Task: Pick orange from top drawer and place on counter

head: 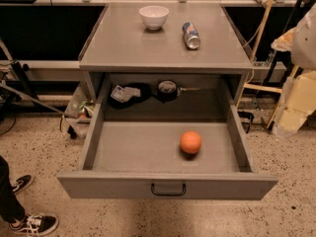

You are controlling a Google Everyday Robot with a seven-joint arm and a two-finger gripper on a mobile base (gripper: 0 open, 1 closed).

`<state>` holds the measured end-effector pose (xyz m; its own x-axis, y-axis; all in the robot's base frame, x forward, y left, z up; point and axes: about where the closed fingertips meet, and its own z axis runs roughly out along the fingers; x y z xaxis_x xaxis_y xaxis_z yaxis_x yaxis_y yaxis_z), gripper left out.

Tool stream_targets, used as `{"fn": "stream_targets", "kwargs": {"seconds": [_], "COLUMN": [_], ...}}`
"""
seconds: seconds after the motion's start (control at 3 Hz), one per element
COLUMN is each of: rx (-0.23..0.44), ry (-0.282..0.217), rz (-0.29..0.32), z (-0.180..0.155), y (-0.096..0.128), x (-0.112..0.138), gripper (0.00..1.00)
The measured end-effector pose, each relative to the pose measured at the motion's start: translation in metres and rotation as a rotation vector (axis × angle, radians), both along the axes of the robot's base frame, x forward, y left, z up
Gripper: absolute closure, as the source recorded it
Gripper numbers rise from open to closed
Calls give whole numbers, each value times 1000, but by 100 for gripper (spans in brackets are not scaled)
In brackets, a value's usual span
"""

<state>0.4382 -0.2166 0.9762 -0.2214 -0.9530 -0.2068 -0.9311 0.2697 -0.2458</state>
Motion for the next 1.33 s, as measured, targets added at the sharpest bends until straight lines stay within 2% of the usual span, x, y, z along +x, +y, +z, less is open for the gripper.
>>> {"fn": "stream_targets", "kwargs": {"seconds": [0.33,0.67,1.0,1.33], "rx": [0,41,116,191], "ry": [0,21,95,185], "rz": [0,14,60,111], "z": [0,-20,-85,-159], "y": [0,-4,-1,11], "x": [0,15,50,96], "gripper": [0,0,0,0]}}
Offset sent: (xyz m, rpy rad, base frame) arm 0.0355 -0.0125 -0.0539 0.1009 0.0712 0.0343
